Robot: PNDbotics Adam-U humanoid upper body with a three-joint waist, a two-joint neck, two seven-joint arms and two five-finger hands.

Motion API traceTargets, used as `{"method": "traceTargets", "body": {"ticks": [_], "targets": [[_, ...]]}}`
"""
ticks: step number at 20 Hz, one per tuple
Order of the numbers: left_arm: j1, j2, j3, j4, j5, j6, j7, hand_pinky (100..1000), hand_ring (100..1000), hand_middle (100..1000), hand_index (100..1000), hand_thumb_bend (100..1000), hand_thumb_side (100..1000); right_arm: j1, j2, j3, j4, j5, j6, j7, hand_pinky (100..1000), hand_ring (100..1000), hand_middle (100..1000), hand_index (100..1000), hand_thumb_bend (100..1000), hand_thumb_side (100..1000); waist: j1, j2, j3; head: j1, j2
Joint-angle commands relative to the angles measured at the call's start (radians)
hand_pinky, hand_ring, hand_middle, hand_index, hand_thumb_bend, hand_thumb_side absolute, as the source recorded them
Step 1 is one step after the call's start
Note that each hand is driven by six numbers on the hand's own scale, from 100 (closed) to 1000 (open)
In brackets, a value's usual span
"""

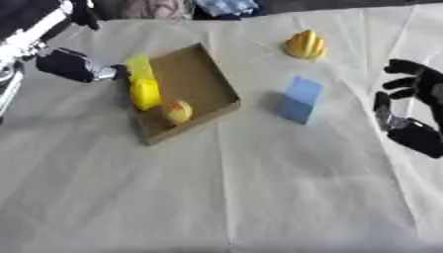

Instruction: Pick up objects on the table and place them in the box.

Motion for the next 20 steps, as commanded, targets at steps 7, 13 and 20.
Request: {"method": "traceTargets", "body": {"ticks": [7, 13, 20], "targets": [[0.165, -0.130, 0.119, -0.135, 0.153, 0.035, 0.188, 685, 598, 629, 738, 695, 341, -0.269, -0.285, 0.043, 0.176, -0.099, -0.004, 0.074, 712, 751, 837, 928, 100, 336, -0.020, -0.021, 0.047, -0.041, -0.014], [0.245, -0.238, 0.118, -0.138, 0.224, 0.040, 0.252, 671, 580, 612, 723, 691, 340, -0.531, -0.294, 0.077, 0.564, -0.036, -0.038, 0.203, 734, 777, 881, 943, 184, 367, -0.028, -0.020, 0.094, -0.083, -0.024], [0.292, -0.416, 0.102, -0.122, 0.253, 0.015, 0.247, 670, 579, 611, 722, 688, 342, -0.752, -0.183, 0.001, 1.021, 0.216, -0.039, 0.218, 744, 787, 893, 943, 232, 385, -0.041, -0.015, 0.142, -0.133, -0.035]]}}
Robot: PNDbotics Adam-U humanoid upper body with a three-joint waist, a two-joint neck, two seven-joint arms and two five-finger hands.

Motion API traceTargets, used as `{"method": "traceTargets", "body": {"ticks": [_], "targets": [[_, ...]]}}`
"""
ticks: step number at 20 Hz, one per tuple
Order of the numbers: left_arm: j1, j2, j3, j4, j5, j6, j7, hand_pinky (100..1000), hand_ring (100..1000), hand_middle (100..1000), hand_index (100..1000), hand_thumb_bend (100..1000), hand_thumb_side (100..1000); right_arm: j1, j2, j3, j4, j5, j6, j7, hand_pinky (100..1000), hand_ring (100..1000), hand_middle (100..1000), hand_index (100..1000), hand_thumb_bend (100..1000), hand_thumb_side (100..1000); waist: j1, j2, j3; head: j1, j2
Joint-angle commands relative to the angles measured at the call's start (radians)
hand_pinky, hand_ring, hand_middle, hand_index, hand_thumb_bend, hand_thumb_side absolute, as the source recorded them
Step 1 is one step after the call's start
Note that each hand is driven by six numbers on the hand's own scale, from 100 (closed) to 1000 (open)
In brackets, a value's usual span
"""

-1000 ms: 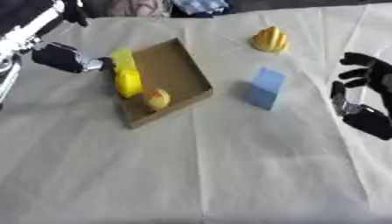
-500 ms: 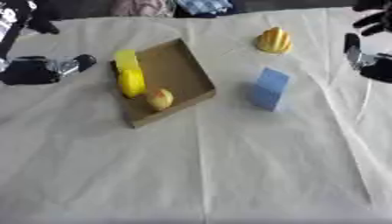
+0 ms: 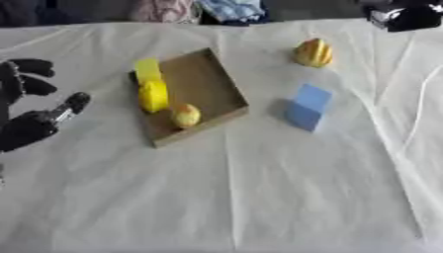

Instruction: Pick up objects on the table and place them in the box.

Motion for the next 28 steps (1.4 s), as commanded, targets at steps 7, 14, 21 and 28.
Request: {"method": "traceTargets", "body": {"ticks": [7, 14, 21, 28], "targets": [[0.013, -0.101, -0.011, -0.011, 0.005, -0.029, -0.020, 671, 580, 612, 723, 622, 359, -0.115, 0.066, -0.077, 0.317, 0.189, 0.007, -0.096, 747, 789, 895, 944, 245, 398, -0.019, -0.013, 0.037, -0.060, -0.023], [0.011, -0.126, -0.036, -0.017, 0.006, -0.035, -0.059, 673, 581, 614, 725, 613, 370, -0.115, 0.103, -0.080, 0.360, 0.220, 0.001, -0.094, 748, 790, 900, 944, 262, 424, -0.013, -0.009, 0.057, -0.077, -0.042], [0.008, -0.136, -0.048, -0.018, 0.003, -0.035, -0.078, 673, 582, 614, 726, 607, 373, -0.117, 0.130, -0.075, 0.356, 0.242, -0.001, -0.078, 748, 786, 889, 942, 247, 414, -0.008, -0.005, 0.064, -0.087, -0.050], [0.008, -0.140, -0.050, -0.020, -0.002, -0.034, -0.086, 673, 582, 614, 727, 602, 377, -0.107, 0.141, -0.074, 0.363, 0.287, 0.018, -0.091, 737, 758, 840, 911, 207, 323, -0.006, 0.000, 0.076, -0.098, -0.063]]}}
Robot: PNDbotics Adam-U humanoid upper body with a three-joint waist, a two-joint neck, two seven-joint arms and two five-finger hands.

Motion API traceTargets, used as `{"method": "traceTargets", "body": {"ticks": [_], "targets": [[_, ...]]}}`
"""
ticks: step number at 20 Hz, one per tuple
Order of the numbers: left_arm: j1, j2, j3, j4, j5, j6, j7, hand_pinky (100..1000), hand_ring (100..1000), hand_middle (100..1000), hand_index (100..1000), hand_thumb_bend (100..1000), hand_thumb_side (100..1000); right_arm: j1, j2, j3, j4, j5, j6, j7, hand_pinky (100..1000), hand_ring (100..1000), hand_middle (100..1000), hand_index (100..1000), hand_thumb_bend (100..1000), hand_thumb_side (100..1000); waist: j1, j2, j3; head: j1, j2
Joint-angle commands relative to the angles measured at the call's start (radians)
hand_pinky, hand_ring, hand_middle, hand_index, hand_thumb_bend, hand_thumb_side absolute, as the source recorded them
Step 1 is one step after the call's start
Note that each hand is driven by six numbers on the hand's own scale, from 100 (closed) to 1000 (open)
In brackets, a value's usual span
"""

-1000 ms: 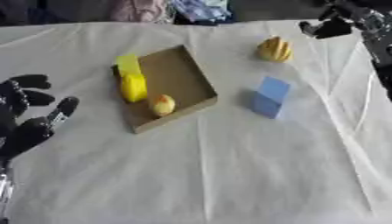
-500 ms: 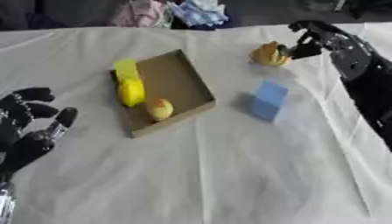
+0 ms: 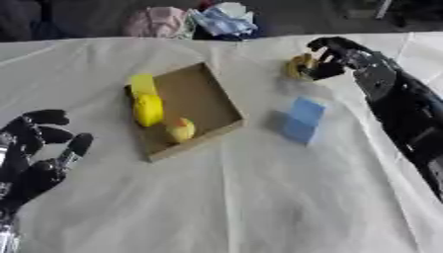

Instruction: Pick up objects on the table and place them in the box.

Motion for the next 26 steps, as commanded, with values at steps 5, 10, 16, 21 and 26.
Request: {"method": "traceTargets", "body": {"ticks": [5, 10, 16, 21, 26], "targets": [[-0.013, 0.002, -0.001, -0.022, -0.008, 0.001, -0.005, 673, 582, 614, 728, 598, 378, -0.006, -0.011, -0.003, 0.001, 0.113, 0.070, -0.101, 738, 753, 839, 920, 211, 265, 0.000, 0.002, 0.007, -0.015, -0.020], [-0.011, 0.000, -0.002, -0.022, -0.013, 0.002, -0.005, 673, 582, 613, 728, 594, 379, -0.004, -0.011, -0.005, 0.018, 0.182, 0.142, -0.146, 742, 751, 829, 913, 224, 265, -0.001, 0.005, 0.008, -0.021, -0.020], [-0.010, -0.003, -0.003, -0.022, -0.017, 0.004, -0.007, 672, 581, 613, 728, 589, 381, 0.001, -0.006, -0.008, 0.016, 0.215, 0.148, -0.161, 691, 652, 598, 647, 151, 114, 0.000, 0.007, 0.008, -0.023, -0.019], [-0.009, -0.004, -0.002, -0.022, -0.016, 0.005, -0.006, 672, 581, 612, 728, 584, 381, -0.003, 0.000, -0.009, -0.044, 0.176, 0.105, -0.246, 654, 607, 521, 449, 100, 100, -0.001, 0.005, 0.005, -0.020, -0.015], [-0.008, -0.005, -0.001, -0.021, -0.012, 0.006, -0.003, 671, 580, 611, 727, 581, 381, -0.015, 0.012, 0.035, -0.169, 0.112, 0.022, -0.205, 656, 609, 525, 412, 100, 100, -0.001, 0.002, 0.002, -0.019, -0.011]]}}
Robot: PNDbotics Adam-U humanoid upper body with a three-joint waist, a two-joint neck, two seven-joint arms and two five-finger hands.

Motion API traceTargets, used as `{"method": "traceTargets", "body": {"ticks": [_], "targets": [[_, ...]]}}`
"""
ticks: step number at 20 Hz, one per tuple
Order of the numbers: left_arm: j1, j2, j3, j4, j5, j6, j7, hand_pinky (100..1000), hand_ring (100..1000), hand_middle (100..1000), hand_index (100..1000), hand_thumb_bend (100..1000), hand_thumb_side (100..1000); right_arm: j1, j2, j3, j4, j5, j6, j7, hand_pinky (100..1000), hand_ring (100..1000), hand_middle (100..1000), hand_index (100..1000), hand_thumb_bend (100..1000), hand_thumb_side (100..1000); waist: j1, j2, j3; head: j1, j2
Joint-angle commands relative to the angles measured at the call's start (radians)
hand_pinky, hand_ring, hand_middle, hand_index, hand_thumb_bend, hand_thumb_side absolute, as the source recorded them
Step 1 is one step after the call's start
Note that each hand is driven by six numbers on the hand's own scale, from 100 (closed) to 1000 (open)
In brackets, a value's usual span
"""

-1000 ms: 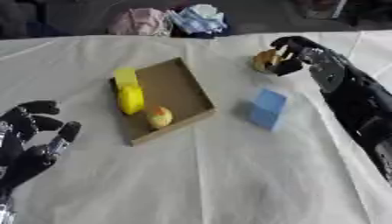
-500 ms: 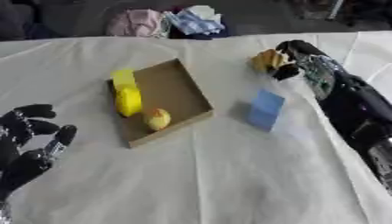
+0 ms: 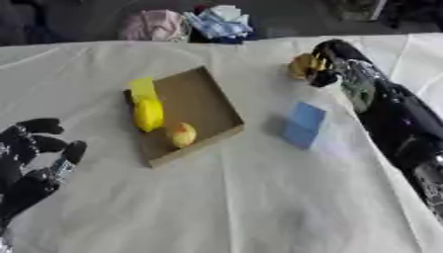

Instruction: Pick up objects on the table and place them in the box.

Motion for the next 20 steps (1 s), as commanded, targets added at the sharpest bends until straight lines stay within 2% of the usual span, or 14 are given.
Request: {"method": "traceTargets", "body": {"ticks": [1, 6, 9, 14, 20], "targets": [[-0.008, 0.004, 0.001, -0.020, 0.002, 0.003, 0.003, 673, 580, 611, 727, 582, 381, -0.031, -0.004, 0.033, -0.109, -0.040, -0.058, 0.040, 659, 610, 528, 410, 100, 100, -0.001, -0.006, -0.001, 0.001, -0.001], [-0.008, 0.003, 0.001, -0.020, 0.006, 0.002, 0.005, 677, 580, 610, 727, 578, 382, -0.034, 0.040, 0.121, -0.253, -0.095, -0.160, 0.167, 669, 616, 538, 418, 100, 100, -0.003, -0.009, -0.001, -0.002, 0.006], [-0.009, 0.001, 0.000, -0.020, 0.008, 0.002, 0.004, 676, 580, 610, 726, 576, 382, -0.033, 0.084, 0.172, -0.303, -0.111, -0.209, 0.251, 677, 624, 549, 432, 100, 100, -0.002, -0.009, 0.003, -0.007, 0.009], [-0.010, -0.002, -0.002, -0.021, 0.014, 0.001, 0.001, 678, 580, 610, 726, 573, 383, -0.032, 0.162, 0.196, -0.285, -0.099, -0.241, 0.356, 684, 635, 567, 458, 100, 100, 0.001, -0.011, 0.015, -0.018, 0.012], [-0.011, -0.005, -0.006, -0.020, 0.019, 0.000, -0.003, 679, 580, 610, 726, 568, 385, -0.027, 0.219, 0.186, -0.227, -0.043, -0.240, 0.343, 685, 642, 583, 530, 100, 127, 0.000, -0.010, 0.026, -0.030, 0.012]]}}
